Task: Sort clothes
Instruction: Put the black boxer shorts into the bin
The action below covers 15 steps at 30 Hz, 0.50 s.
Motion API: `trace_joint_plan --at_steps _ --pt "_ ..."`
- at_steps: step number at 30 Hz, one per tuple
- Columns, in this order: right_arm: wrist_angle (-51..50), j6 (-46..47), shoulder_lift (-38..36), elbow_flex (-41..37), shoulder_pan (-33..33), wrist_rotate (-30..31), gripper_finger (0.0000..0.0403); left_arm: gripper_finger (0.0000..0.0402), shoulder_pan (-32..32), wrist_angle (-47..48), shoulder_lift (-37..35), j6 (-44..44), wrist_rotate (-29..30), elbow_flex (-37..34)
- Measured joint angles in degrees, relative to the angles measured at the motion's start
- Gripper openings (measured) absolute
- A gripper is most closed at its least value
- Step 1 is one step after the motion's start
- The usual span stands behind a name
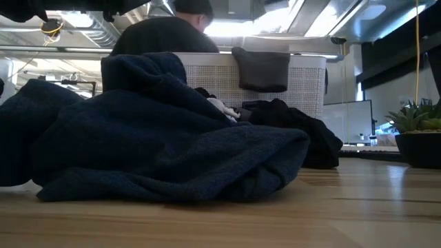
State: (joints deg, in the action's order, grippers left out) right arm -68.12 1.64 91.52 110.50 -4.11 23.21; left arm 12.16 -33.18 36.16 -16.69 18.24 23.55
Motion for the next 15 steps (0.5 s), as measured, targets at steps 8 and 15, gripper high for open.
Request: trace_joint_plan --at_steps 8,15 --pt "3.47 4.29 -0.52 -16.63 -12.58 1.25 0.0241 0.0017 0.0 0.0 0.0 0.22 0.0 0.0" --pt "21.26 8.61 -0.45 -41.93 -15.06 4.7 0.0241 0.0017 0.0 -0.01 -0.01 -0.09 0.0 0.0"
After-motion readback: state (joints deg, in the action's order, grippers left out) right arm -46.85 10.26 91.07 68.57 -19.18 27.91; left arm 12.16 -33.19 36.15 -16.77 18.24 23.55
